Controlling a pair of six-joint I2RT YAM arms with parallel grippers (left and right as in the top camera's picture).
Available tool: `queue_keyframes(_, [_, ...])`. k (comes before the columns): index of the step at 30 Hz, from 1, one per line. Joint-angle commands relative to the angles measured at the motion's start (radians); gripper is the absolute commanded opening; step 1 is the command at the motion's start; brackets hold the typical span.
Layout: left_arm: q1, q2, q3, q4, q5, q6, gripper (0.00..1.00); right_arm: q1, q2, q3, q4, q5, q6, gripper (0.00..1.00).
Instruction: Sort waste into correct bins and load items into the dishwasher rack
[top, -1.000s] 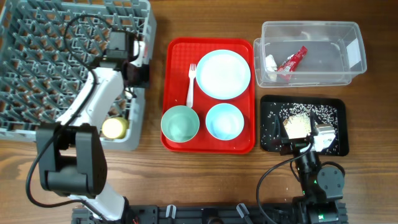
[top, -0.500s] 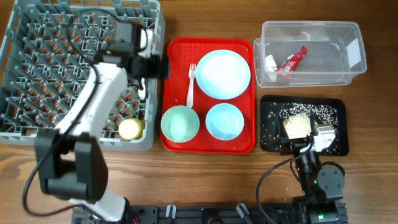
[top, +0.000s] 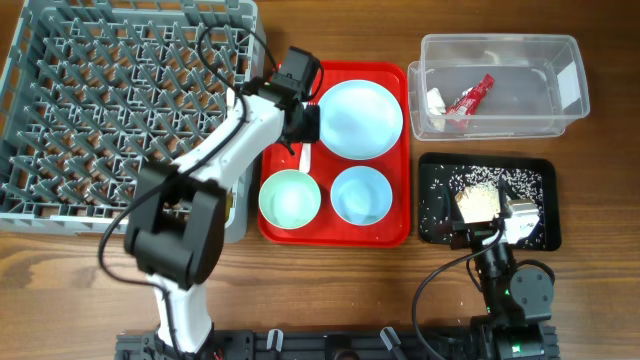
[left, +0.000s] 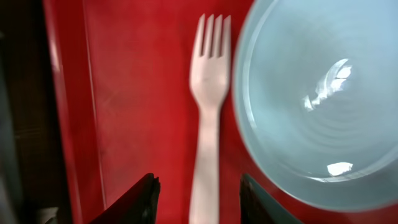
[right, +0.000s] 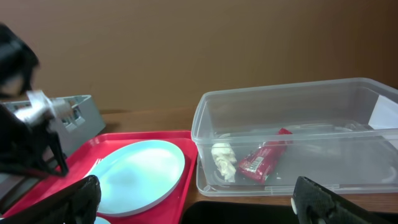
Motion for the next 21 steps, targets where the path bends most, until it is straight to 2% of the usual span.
queue_keyframes(1, [-0.001, 0.054, -0.003, 0.027, -0.021, -0.048, 0.44, -0.004, -0.005, -0.002, 0.004, -0.015, 0.007, 0.99])
queue_keyframes(4, [-0.001, 0.1, -0.003, 0.053, 0.027, -0.031, 0.46, -0.004, -0.005, -0.002, 0.004, -0.015, 0.007, 1.0])
queue_keyframes(12, [-0.001, 0.136, -0.003, 0.098, -0.015, 0.053, 0.44, -0.004, -0.005, -0.002, 0.004, -0.015, 0.007, 1.0])
queue_keyframes(13, [-0.001, 0.139, -0.003, 0.094, -0.049, 0.056, 0.42, -0.004, -0.005, -0.002, 0.004, -0.015, 0.007, 1.0])
queue_keyframes(16, [0.001, 0.141, -0.003, 0.078, -0.106, 0.056, 0.22, -0.004, -0.005, -0.002, 0.004, -0.015, 0.007, 1.0])
queue_keyframes(19, [0.005, 0.14, -0.003, 0.075, -0.109, 0.053, 0.08, -0.004, -0.005, -0.002, 0.004, -0.015, 0.007, 1.0])
queue_keyframes(21, [0.005, 0.134, -0.003, 0.071, -0.109, 0.054, 0.04, -0.004, -0.005, -0.002, 0.004, -0.015, 0.007, 1.0])
